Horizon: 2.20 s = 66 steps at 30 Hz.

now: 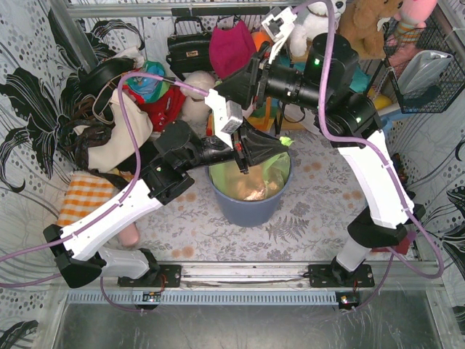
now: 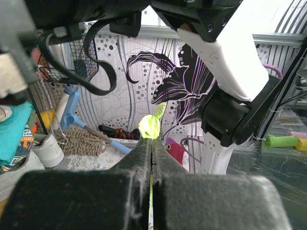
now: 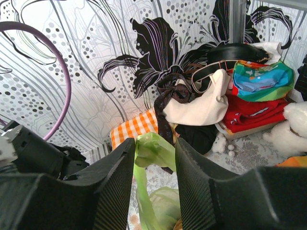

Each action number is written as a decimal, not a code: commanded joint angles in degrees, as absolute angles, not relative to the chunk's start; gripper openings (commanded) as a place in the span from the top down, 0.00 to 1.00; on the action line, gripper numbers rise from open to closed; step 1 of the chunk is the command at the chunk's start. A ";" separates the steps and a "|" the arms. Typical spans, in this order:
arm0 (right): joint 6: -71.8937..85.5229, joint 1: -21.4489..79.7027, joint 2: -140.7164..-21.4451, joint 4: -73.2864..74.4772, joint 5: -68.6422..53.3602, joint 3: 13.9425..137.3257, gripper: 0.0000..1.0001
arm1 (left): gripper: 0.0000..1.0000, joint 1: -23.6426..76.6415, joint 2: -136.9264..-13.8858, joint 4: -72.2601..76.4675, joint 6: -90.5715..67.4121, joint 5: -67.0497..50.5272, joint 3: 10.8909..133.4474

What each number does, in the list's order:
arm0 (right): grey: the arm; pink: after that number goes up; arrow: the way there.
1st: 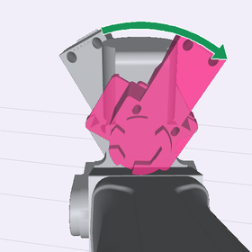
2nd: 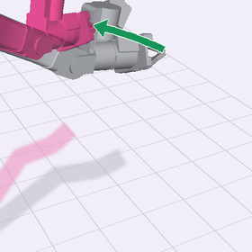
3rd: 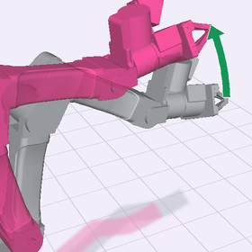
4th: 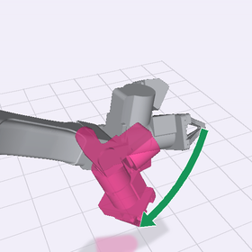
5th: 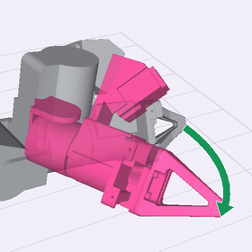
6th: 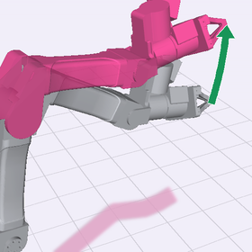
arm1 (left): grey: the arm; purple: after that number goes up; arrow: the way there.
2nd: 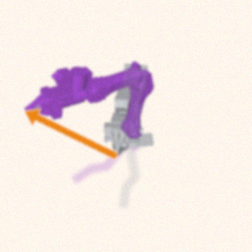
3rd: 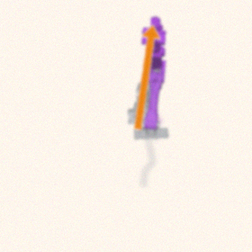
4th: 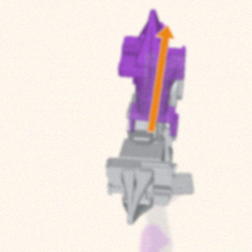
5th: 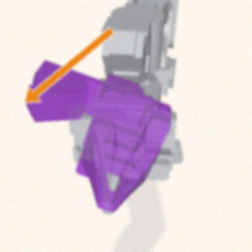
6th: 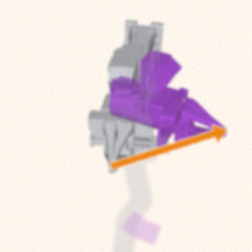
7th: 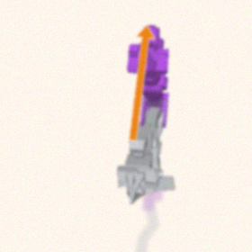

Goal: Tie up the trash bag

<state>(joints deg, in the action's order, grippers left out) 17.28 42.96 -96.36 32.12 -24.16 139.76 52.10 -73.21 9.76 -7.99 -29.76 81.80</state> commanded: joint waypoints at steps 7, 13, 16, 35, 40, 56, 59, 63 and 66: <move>18.29 43.33 -97.38 30.17 -23.21 140.89 0.79 | 1.00 52.35 -71.56 12.04 -7.21 -29.66 80.86; 18.76 43.33 -96.53 29.36 -22.12 140.89 1.00 | 1.00 52.43 -71.42 12.44 -6.93 -28.04 80.86; 18.89 43.33 -95.85 29.18 -20.96 140.68 1.00 | 1.00 52.31 -71.22 13.11 -6.32 -26.01 81.30; 24.02 43.34 -73.75 15.54 -7.91 106.75 1.00 | 1.00 52.26 -62.08 22.37 -4.76 -9.40 71.57; 26.33 43.33 -68.36 10.04 -7.48 97.84 1.00 | 1.00 52.30 -60.03 24.03 -4.82 -6.41 68.80; 35.11 43.33 -54.96 -6.48 -13.47 74.73 1.00 | 1.00 52.25 -59.47 25.52 -5.33 -0.70 67.48; 37.26 43.46 -53.29 -10.25 -14.53 70.78 1.00 | 1.00 52.29 -59.80 25.28 -5.33 -0.59 67.67; 38.03 44.33 -53.21 -12.57 -17.94 69.16 1.00 | 1.00 52.29 -60.31 24.43 -5.33 -0.32 68.31; 38.17 45.93 -54.41 -12.70 -18.56 68.91 1.00 | 1.00 52.29 -60.63 23.89 -5.33 -0.26 68.72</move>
<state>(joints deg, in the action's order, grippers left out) 36.56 44.16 -54.06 -7.14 -15.44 69.28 52.10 -60.36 21.45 -5.63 -1.41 66.81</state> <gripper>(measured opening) 0.003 0.009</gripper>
